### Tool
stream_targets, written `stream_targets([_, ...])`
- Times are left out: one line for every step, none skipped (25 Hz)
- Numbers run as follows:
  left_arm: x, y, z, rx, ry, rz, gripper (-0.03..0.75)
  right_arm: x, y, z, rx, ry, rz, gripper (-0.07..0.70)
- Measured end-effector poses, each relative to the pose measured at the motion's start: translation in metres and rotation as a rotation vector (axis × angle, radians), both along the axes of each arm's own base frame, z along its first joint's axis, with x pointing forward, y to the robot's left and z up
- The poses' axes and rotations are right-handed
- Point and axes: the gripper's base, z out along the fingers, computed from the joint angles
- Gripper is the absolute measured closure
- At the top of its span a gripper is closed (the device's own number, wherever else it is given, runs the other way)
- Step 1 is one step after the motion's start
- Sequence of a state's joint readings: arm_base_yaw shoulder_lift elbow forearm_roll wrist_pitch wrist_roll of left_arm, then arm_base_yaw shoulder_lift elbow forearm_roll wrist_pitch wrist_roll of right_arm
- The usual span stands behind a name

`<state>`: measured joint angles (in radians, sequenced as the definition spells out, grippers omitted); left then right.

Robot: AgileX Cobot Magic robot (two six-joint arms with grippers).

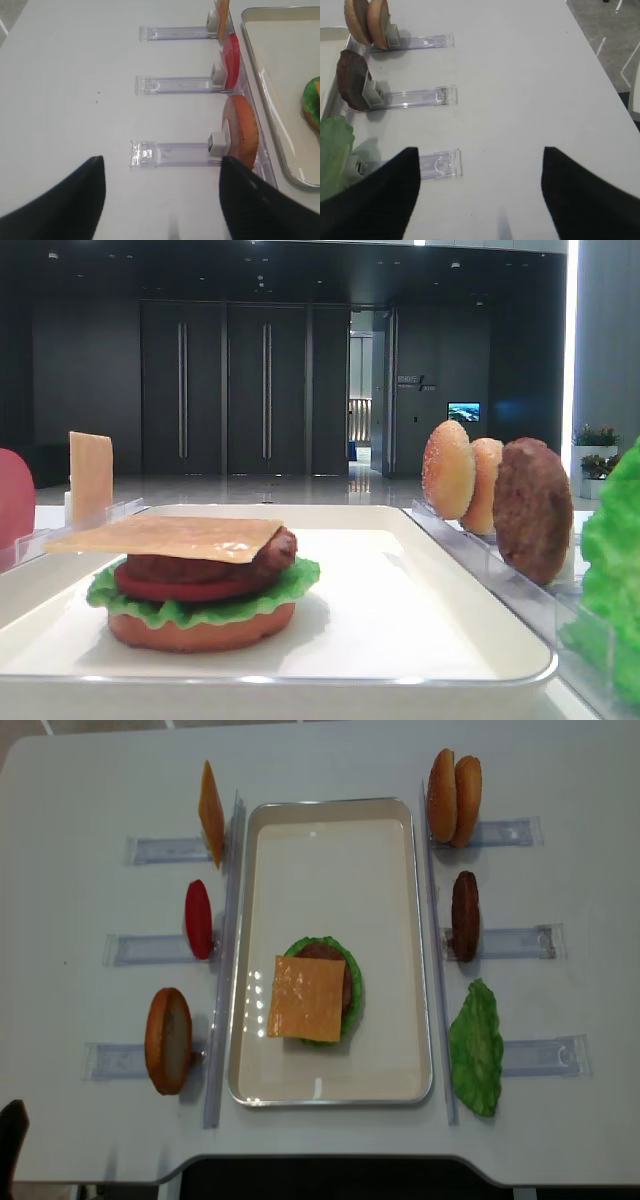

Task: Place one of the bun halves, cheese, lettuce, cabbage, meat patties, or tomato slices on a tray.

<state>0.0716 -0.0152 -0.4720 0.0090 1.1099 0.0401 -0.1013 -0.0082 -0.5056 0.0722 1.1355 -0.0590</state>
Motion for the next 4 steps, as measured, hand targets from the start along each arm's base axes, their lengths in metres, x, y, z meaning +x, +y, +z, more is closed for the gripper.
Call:
stream_targets([0.0000,0.0001,0.0000,0.000,0.000,0.001,0.179,0.0000,0.0000,0.0000,0.000,0.000,0.000,0.145])
stream_targets([0.0000,0.0003,0.0000,0.002,0.000,0.002,0.179,0.0000,0.0000,0.0000,0.000,0.000,0.000,0.145])
stream_targets([0.0000,0.0002,0.0000,0.001,0.000,0.002,0.179,0.0000,0.0000,0.0000,0.000,0.000,0.000,0.145])
stream_targets([0.0000,0.0002,0.0000,0.001,0.000,0.003,0.179,0.0000,0.0000,0.0000,0.000,0.000,0.000,0.145])
